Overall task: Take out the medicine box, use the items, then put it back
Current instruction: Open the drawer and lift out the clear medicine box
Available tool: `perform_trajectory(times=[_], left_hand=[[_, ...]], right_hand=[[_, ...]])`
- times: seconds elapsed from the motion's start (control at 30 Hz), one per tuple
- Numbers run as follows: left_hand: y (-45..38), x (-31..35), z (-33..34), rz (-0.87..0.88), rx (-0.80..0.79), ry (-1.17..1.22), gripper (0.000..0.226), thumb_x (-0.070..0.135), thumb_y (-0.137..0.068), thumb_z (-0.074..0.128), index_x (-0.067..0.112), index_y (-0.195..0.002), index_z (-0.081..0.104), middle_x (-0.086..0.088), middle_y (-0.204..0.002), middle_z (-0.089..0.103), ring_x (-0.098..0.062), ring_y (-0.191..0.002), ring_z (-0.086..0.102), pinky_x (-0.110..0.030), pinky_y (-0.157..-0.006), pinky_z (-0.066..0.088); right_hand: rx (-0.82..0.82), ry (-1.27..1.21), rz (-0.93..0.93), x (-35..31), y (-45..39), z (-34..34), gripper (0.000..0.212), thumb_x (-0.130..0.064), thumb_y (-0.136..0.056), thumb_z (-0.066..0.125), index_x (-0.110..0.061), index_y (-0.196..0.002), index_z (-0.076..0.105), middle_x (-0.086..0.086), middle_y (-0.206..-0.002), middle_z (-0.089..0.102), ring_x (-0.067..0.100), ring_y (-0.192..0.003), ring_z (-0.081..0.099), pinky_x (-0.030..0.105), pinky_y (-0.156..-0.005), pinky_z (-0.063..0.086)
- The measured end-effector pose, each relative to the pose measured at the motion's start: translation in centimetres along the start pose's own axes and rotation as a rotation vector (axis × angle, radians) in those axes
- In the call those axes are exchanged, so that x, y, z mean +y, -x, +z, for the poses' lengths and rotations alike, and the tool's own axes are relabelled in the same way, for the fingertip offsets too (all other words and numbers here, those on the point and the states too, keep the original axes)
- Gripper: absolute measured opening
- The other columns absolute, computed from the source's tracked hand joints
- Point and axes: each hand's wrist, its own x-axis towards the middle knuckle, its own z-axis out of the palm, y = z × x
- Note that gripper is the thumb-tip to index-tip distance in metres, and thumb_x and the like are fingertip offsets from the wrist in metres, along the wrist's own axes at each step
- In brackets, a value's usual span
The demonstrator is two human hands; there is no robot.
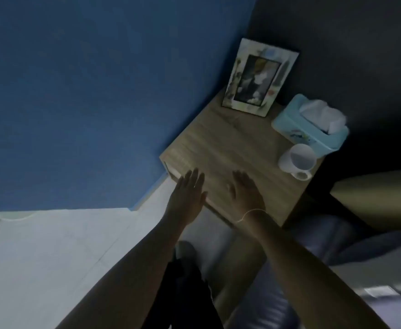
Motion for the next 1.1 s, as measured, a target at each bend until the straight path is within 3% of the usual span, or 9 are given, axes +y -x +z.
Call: perform_trajectory(times=[0.1,0.2,0.37,0.53,0.67,0.9,1.1], left_hand=[[-2.1,-1.3,2.7,-0.002,0.073,-0.004,0.056,0.038,-0.101,0.031,0.011,-0.149,0.019,-0.009,-0.159,0.014,-0.025,-0.147,0.010,-0.036,-0.119,0.010],[-3.3,-2.3,5.4,-0.004,0.080,0.030,0.057,0.038,-0.101,0.032,0.011,-0.149,0.019,-0.010,-0.159,0.014,-0.026,-0.148,0.011,-0.038,-0.119,0.012],[-4.0,-2.9,7.5,-0.034,0.171,0.075,0.056,0.036,-0.102,0.028,0.008,-0.149,0.016,-0.013,-0.159,0.016,-0.027,-0.148,0.012,-0.038,-0.121,0.010],[-4.1,-3.2,8.4,-0.126,0.276,0.090,0.058,0.031,-0.102,0.028,0.008,-0.150,0.006,-0.012,-0.160,0.008,-0.027,-0.148,0.006,-0.038,-0.120,0.003],[-2.2,-2.6,10.2,-0.263,0.388,0.082,0.059,0.032,-0.102,0.027,0.009,-0.151,0.005,-0.010,-0.161,0.008,-0.026,-0.148,0.007,-0.039,-0.121,0.006],[2.3,0.7,17.0,-0.412,0.389,0.203,0.056,0.030,-0.102,0.025,0.006,-0.150,0.007,-0.012,-0.161,0.005,-0.025,-0.149,0.001,-0.037,-0.122,0.002],[0.9,-0.3,20.8,-0.486,0.423,0.365,0.060,0.036,-0.101,0.026,0.007,-0.151,0.007,-0.011,-0.161,0.003,-0.023,-0.149,0.000,-0.036,-0.122,0.005]], right_hand=[[0.028,0.009,-0.031,0.6,-2.4,3.8,0.046,-0.034,-0.100,0.036,-0.008,-0.137,0.046,0.013,-0.140,0.052,0.027,-0.132,0.046,0.042,-0.112,0.035],[-0.021,0.055,-0.045,1.6,-3.2,6.9,0.049,-0.033,-0.100,0.032,-0.010,-0.143,0.036,0.012,-0.149,0.041,0.025,-0.140,0.034,0.041,-0.116,0.028],[0.062,0.110,-0.063,2.4,-2.4,9.5,0.051,-0.030,-0.101,0.029,-0.013,-0.149,0.022,0.008,-0.156,0.028,0.021,-0.146,0.021,0.043,-0.119,0.019],[0.203,0.016,-0.088,2.1,-2.7,10.1,0.057,-0.034,-0.097,0.014,-0.009,-0.146,0.032,0.012,-0.153,0.035,0.024,-0.143,0.028,0.045,-0.117,0.022],[0.320,-0.073,-0.140,2.6,-3.0,10.7,0.047,-0.022,-0.098,0.031,-0.005,-0.140,0.043,0.013,-0.150,0.038,0.027,-0.142,0.030,0.043,-0.119,0.018],[0.341,-0.075,-0.197,3.5,-3.0,11.3,0.048,-0.021,-0.098,0.030,-0.009,-0.145,0.036,0.009,-0.154,0.032,0.022,-0.146,0.020,0.042,-0.119,0.013],[0.344,0.008,-0.215,2.9,-2.5,12.8,0.054,-0.025,-0.095,0.025,-0.009,-0.146,0.033,0.010,-0.155,0.031,0.024,-0.146,0.020,0.045,-0.119,0.014]])
